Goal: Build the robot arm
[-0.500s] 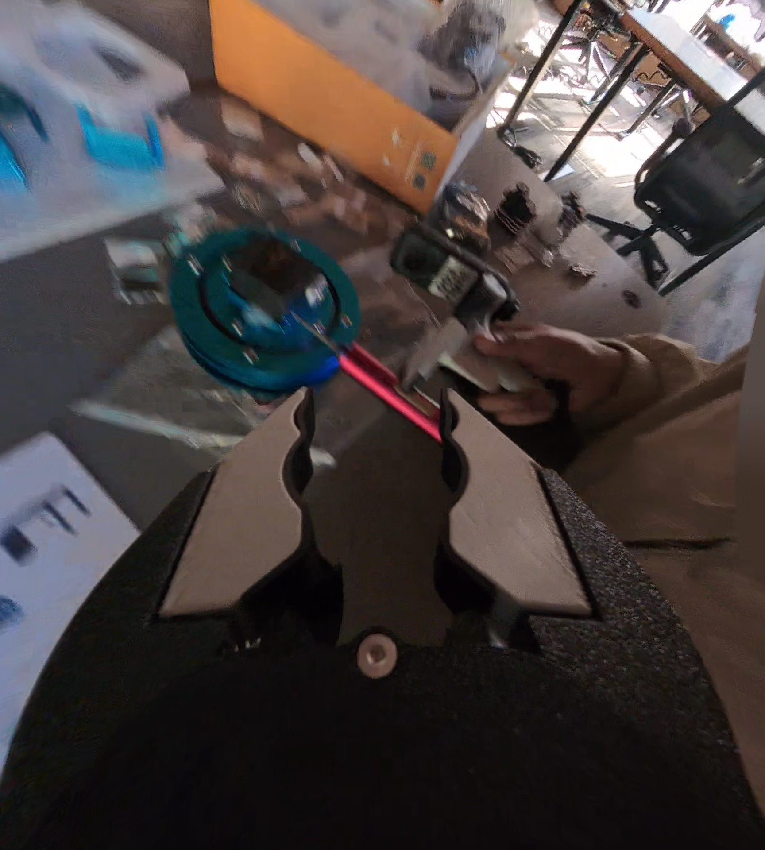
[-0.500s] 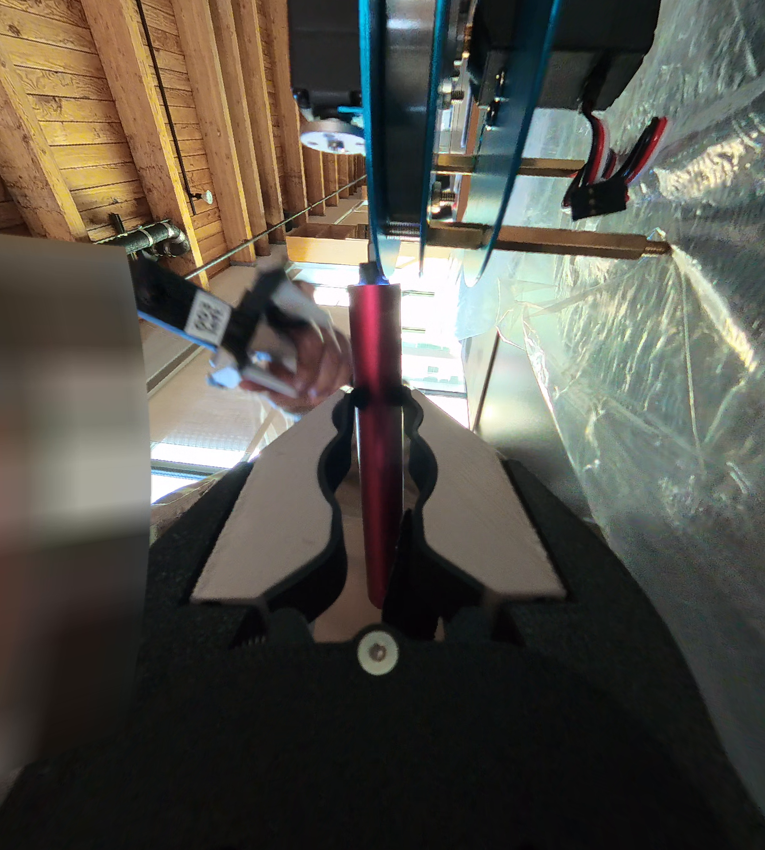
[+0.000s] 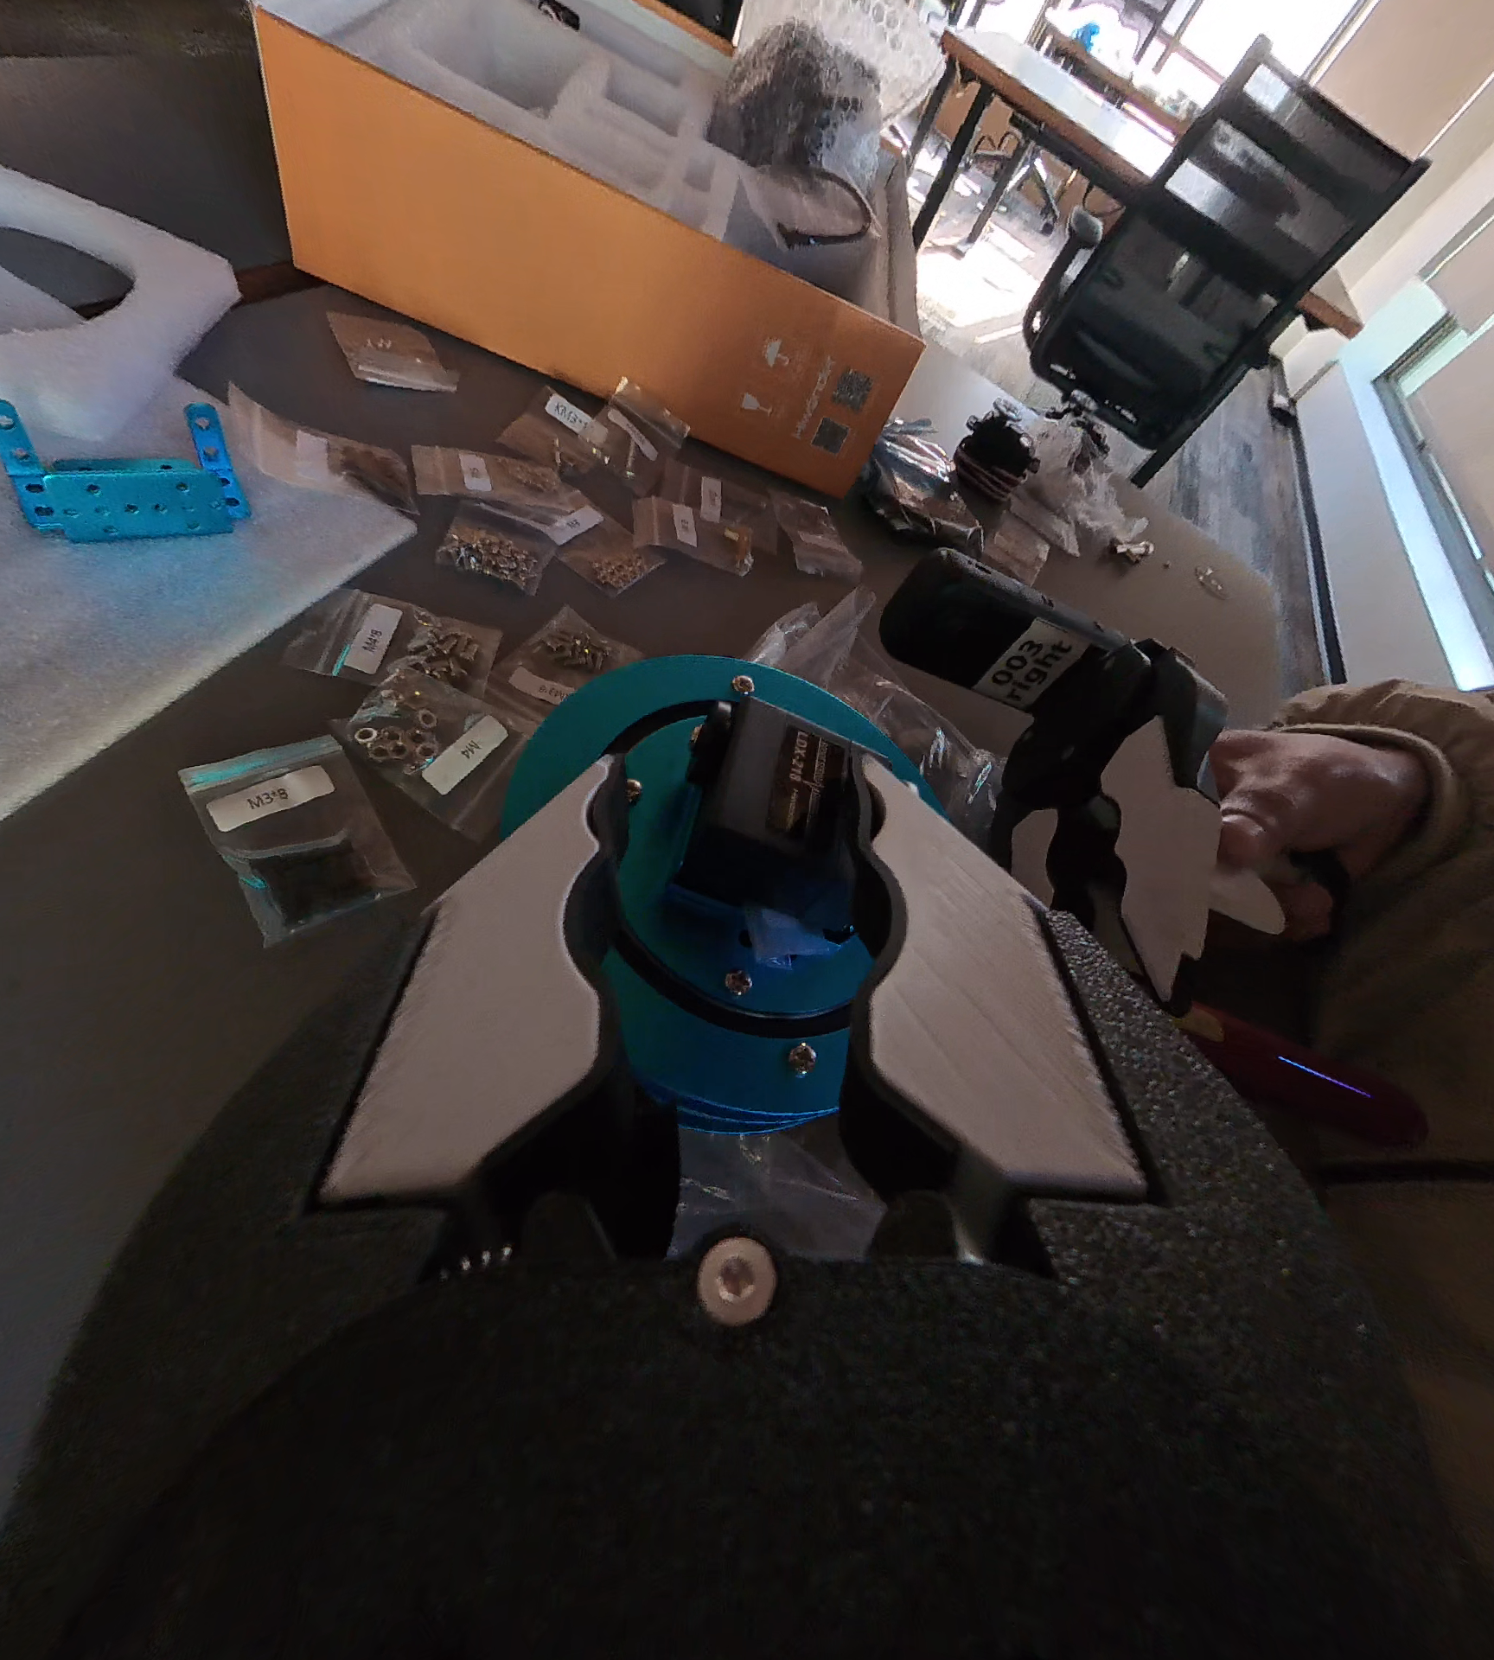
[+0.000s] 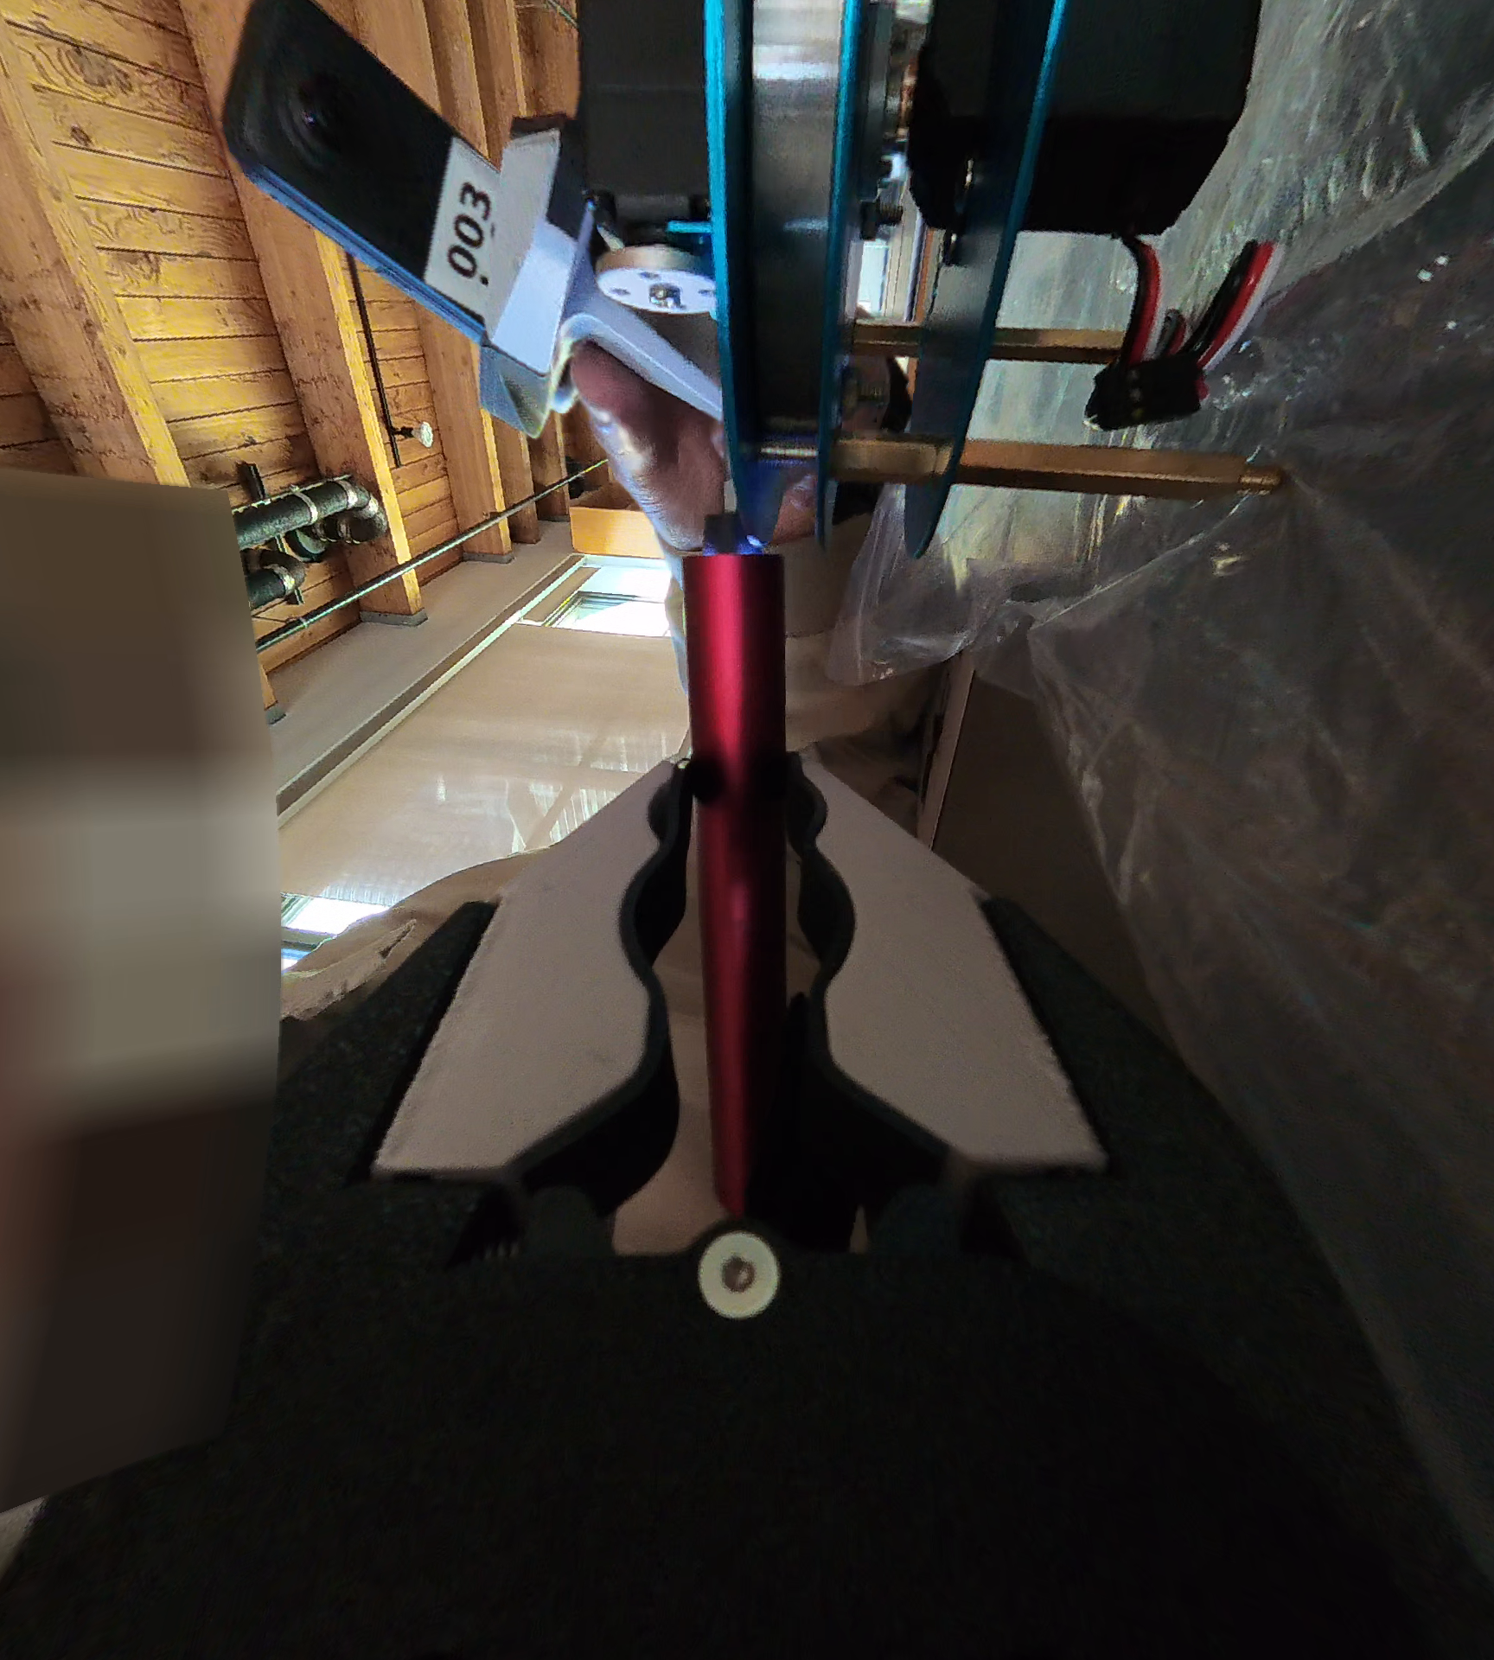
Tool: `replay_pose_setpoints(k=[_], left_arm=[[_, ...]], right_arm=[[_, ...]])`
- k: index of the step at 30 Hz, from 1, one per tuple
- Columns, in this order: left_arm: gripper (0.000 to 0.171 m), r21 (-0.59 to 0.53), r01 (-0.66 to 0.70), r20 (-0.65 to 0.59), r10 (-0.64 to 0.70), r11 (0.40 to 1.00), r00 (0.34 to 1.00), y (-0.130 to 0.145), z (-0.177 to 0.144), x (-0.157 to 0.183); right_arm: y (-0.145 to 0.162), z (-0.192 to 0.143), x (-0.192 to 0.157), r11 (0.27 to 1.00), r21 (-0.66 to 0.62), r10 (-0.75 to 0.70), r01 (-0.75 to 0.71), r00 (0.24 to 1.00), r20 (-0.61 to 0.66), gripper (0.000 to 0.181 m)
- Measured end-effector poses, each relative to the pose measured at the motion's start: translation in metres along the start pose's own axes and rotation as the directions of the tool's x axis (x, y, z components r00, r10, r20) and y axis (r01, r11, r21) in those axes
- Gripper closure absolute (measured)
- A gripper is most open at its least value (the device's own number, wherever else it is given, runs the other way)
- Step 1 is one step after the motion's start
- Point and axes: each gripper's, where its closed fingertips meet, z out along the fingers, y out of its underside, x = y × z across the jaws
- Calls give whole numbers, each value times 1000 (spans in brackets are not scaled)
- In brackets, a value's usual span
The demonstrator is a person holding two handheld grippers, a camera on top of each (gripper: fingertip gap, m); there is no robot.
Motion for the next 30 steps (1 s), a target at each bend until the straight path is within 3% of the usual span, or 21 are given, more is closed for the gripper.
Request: replay_pose_setpoints(k=[10, 30], left_arm=[[130, 54, -47, -19, 48, 997, 999, 0, -2, 1], [140, 37, -29, -75, 32, 999, 997, 2, -3, 7]], right_arm=[[0, 6, 1, 1000, 4, -25, 25, 1000, -10, 164], [1, 1, 0, 998, -51, -37, 34, 997, -64, 164]])
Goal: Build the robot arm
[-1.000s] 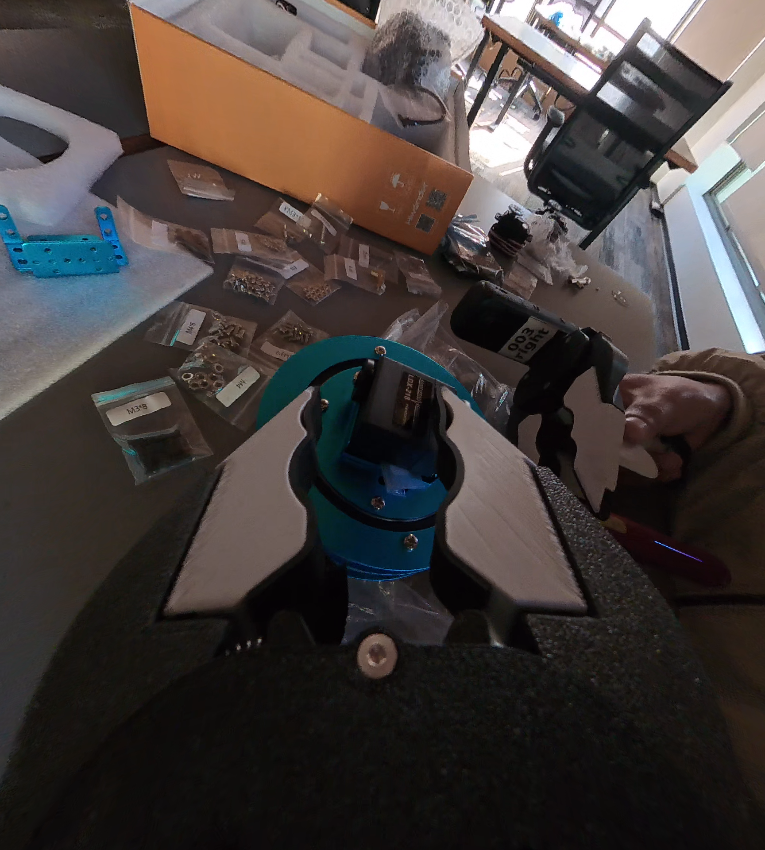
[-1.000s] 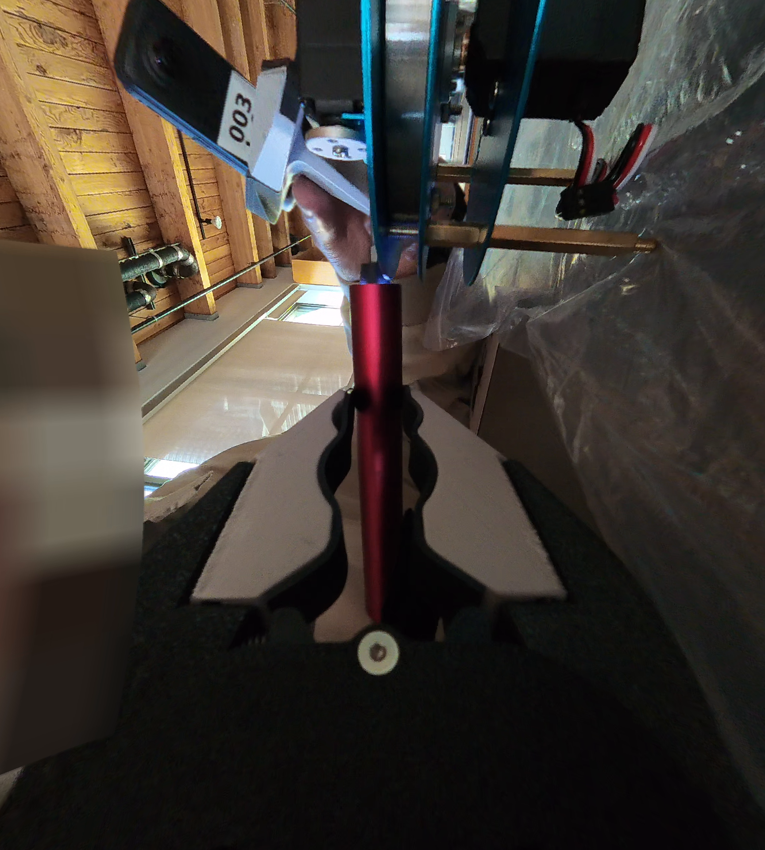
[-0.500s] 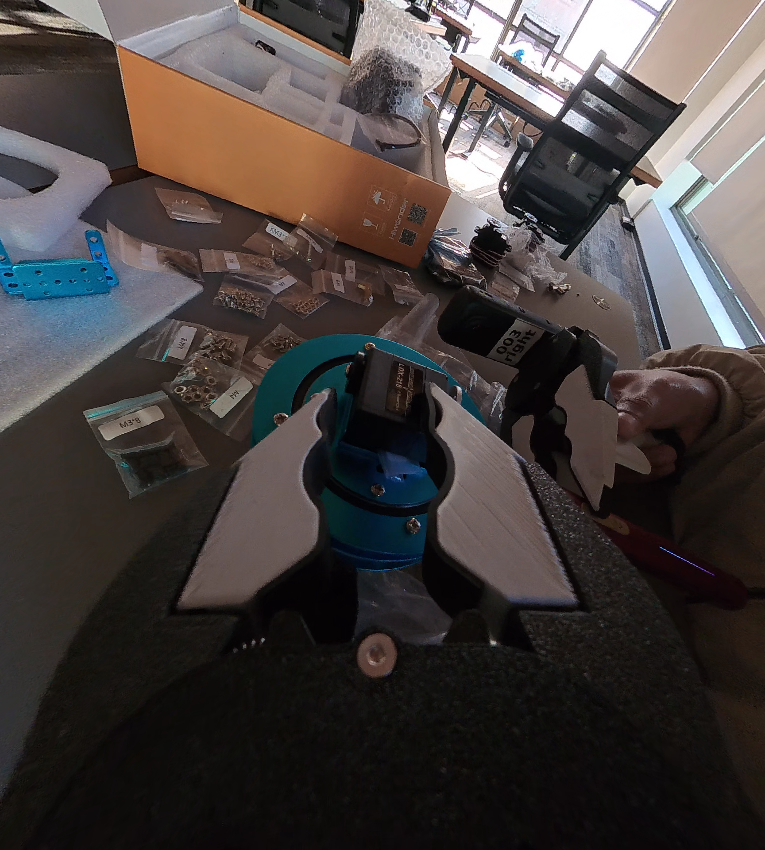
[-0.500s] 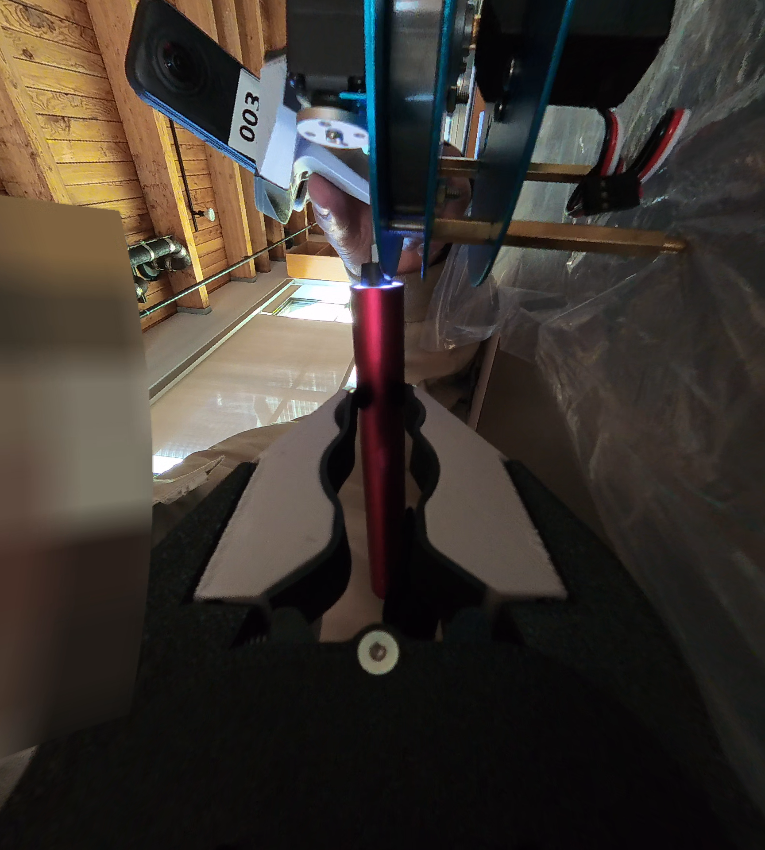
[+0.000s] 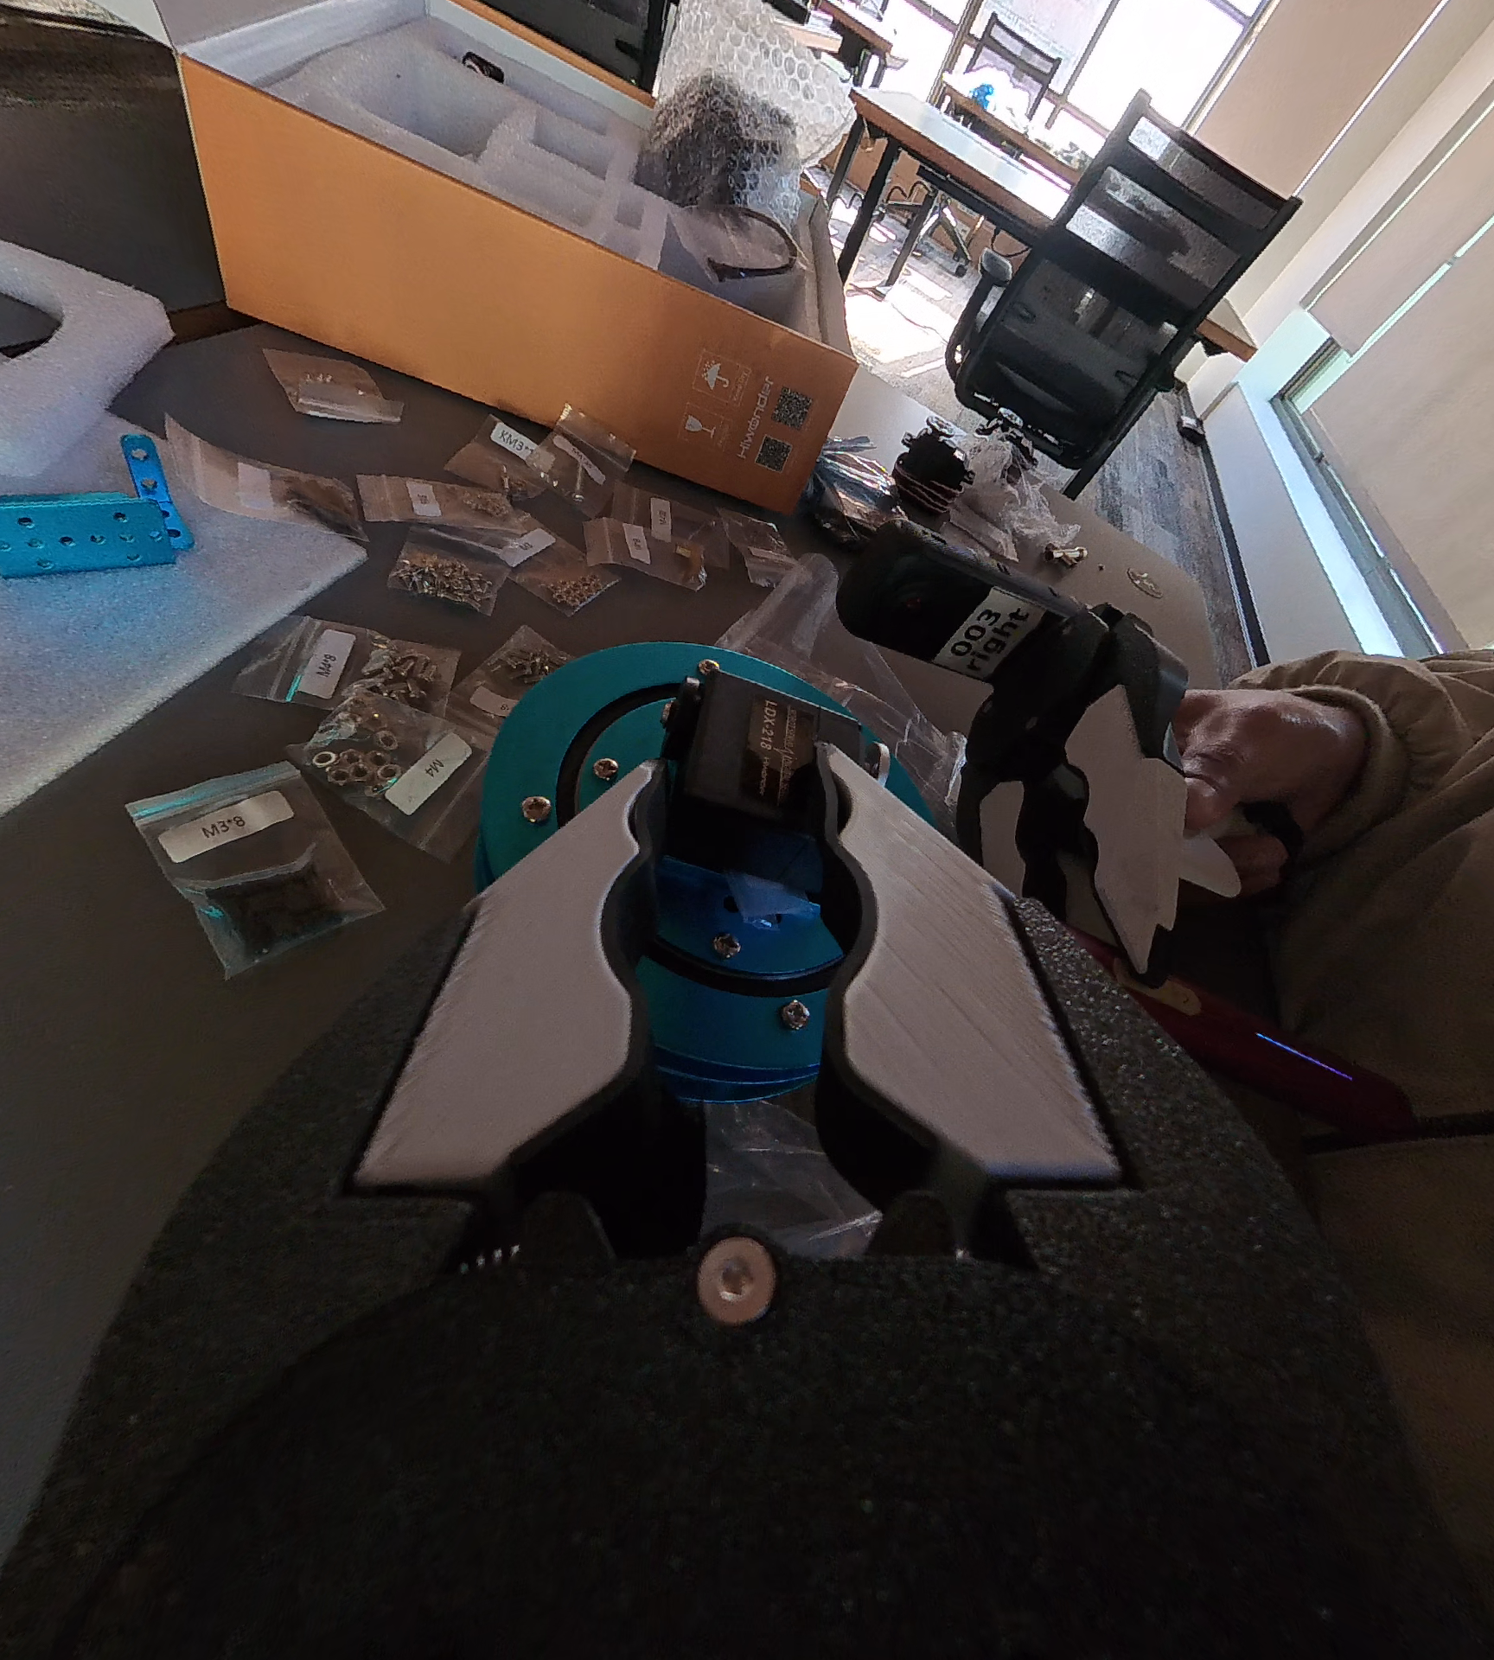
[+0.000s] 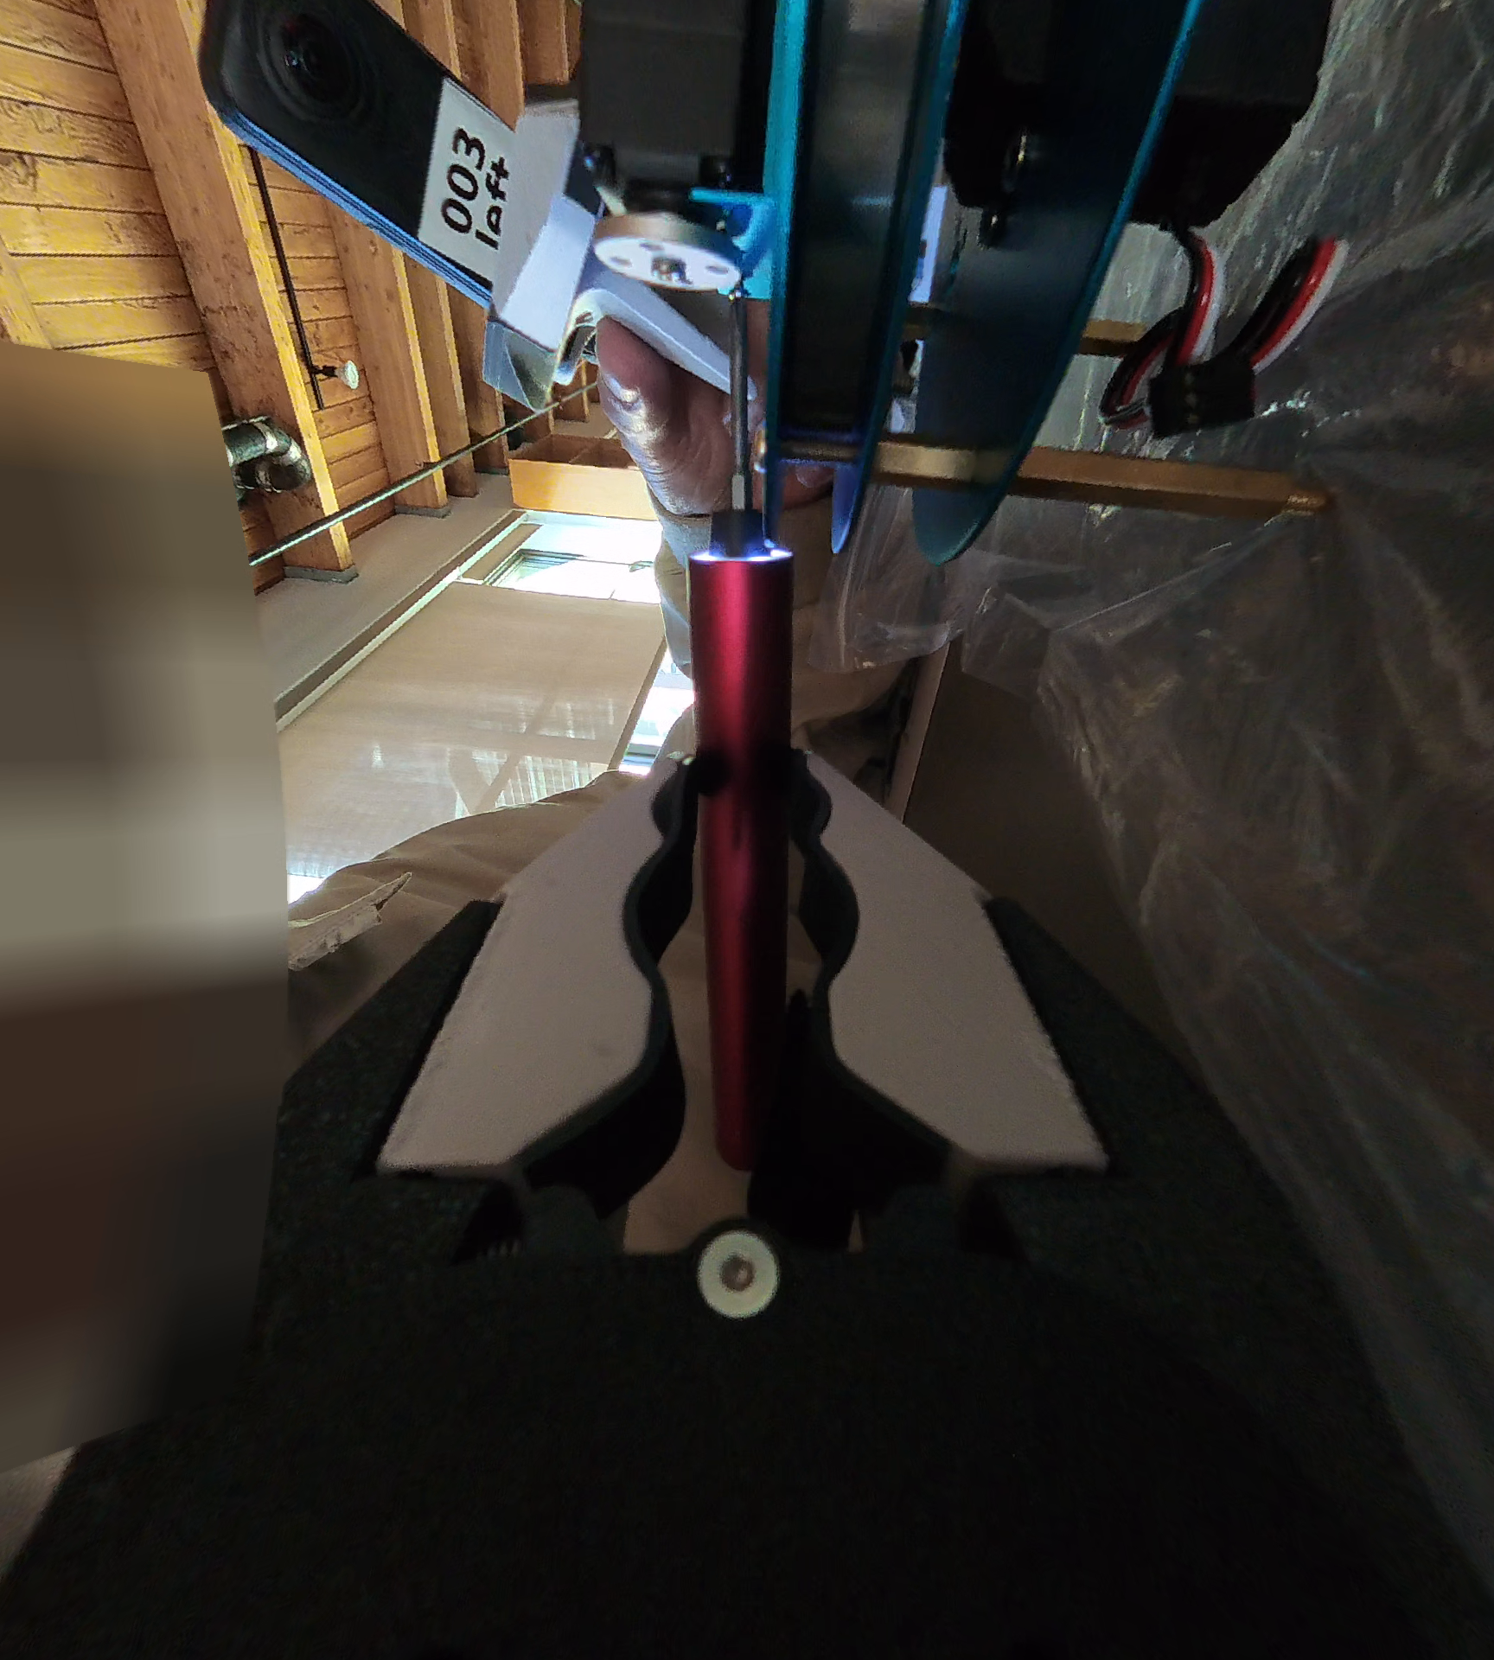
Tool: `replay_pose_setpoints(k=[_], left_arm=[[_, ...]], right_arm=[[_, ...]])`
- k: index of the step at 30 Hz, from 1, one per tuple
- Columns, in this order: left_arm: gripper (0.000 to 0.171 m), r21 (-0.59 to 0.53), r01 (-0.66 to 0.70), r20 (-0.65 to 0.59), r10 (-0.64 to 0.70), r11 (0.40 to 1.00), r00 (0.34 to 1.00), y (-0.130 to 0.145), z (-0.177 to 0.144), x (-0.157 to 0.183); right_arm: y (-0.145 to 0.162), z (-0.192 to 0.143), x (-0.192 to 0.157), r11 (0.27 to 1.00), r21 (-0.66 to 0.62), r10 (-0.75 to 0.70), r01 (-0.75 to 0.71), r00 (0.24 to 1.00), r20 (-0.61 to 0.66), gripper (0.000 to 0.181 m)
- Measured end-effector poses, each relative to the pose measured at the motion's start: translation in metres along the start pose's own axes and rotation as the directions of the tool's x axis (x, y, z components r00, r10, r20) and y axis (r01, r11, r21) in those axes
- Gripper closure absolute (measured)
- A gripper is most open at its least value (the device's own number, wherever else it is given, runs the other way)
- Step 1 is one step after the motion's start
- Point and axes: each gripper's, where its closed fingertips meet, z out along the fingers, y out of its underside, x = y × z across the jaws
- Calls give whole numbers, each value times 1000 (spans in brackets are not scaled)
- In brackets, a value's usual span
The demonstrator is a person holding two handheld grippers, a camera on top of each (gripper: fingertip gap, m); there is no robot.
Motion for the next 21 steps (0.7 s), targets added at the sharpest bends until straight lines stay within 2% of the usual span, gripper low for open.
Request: replay_pose_setpoints(k=[14, 21], left_arm=[[140, 9, -4, 0, 4, 1000, 1000, 0, 0, 0], [140, 9, -1, -5, 1, 1000, 1000, -1, 0, -1]], right_arm=[[-1, 0, -1, 999, -15, 42, -42, 999, 5, 164], [-3, -3, -2, 1000, -3, 18, -18, 1000, -10, 164]])
